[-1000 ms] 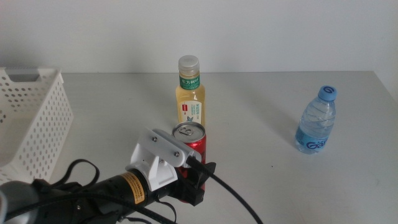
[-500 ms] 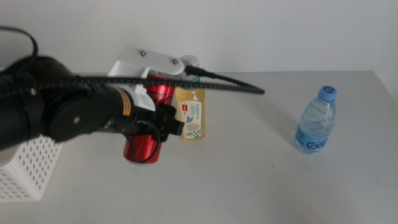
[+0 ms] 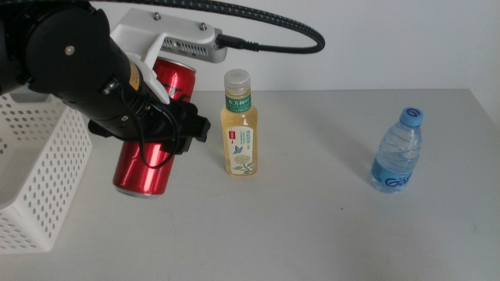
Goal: Use arms to grab the bottles and put them into the dustbin to the left of the table.
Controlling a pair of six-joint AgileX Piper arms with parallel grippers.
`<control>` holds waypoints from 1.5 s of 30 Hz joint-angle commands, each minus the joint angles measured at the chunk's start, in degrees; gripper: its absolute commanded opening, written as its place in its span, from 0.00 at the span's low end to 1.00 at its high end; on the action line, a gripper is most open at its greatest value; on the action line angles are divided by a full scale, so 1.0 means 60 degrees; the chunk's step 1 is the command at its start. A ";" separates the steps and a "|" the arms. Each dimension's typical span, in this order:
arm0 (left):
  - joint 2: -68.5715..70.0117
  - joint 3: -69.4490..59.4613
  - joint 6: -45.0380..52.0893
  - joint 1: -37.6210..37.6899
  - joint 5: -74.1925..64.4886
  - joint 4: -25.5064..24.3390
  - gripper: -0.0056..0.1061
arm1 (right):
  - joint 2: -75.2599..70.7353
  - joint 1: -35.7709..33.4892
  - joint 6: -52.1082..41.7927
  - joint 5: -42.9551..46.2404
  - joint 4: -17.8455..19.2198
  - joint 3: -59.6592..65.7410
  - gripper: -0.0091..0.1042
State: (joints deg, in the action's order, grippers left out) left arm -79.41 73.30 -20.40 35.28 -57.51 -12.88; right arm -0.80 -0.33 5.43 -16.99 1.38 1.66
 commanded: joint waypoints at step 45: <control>-0.3661 0.3924 0.5721 -0.8775 -0.2984 0.1767 0.04 | -0.0205 0.0052 -0.0050 0.0739 0.0118 -0.0098 0.91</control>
State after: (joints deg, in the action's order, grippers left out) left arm -103.49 94.68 13.56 -17.04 -71.58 -2.82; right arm -0.80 -0.33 5.43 -16.99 1.38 1.66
